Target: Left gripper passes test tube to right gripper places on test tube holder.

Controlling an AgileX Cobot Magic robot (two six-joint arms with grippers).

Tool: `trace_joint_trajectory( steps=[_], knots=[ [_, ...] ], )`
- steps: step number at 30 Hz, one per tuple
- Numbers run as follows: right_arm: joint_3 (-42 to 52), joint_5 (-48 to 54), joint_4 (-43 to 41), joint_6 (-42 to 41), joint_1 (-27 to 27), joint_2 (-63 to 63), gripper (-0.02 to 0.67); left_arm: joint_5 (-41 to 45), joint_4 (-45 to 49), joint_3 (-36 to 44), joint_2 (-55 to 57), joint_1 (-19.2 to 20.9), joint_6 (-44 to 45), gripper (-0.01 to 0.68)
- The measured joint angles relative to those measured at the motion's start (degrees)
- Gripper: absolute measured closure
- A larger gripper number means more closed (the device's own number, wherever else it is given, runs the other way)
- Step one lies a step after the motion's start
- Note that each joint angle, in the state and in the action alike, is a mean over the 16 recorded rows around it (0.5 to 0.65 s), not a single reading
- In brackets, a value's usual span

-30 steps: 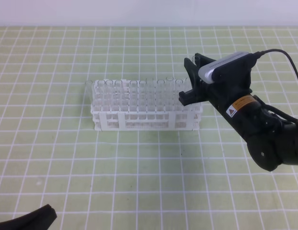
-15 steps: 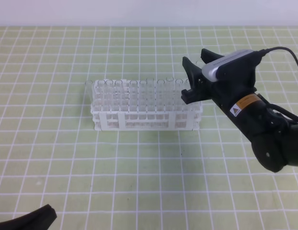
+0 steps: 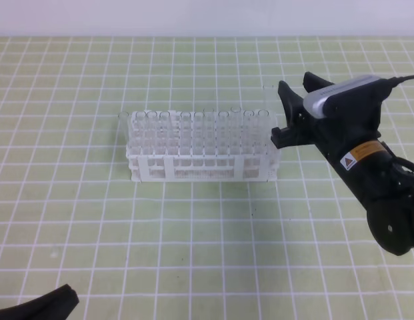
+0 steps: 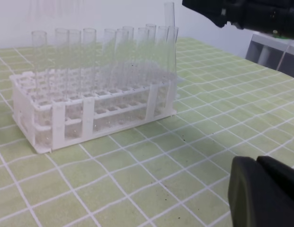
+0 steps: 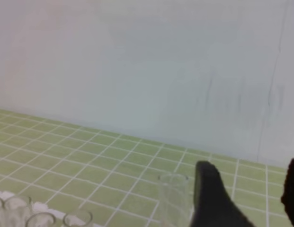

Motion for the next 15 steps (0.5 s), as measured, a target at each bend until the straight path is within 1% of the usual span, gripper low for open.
trace_joint_trajectory(
  steps=[9,15],
  knots=[
    [1.6,-2.4,0.3,-0.5,-0.1,-1.1,0.41,0.1,0.5,0.3,0.1,0.0,0.0,0.675],
    [0.5,-1.6,-1.3,0.4,-0.1,-1.9,0.433,0.0,0.1,0.1,0.0,0.0,0.0,0.675]
  ],
)
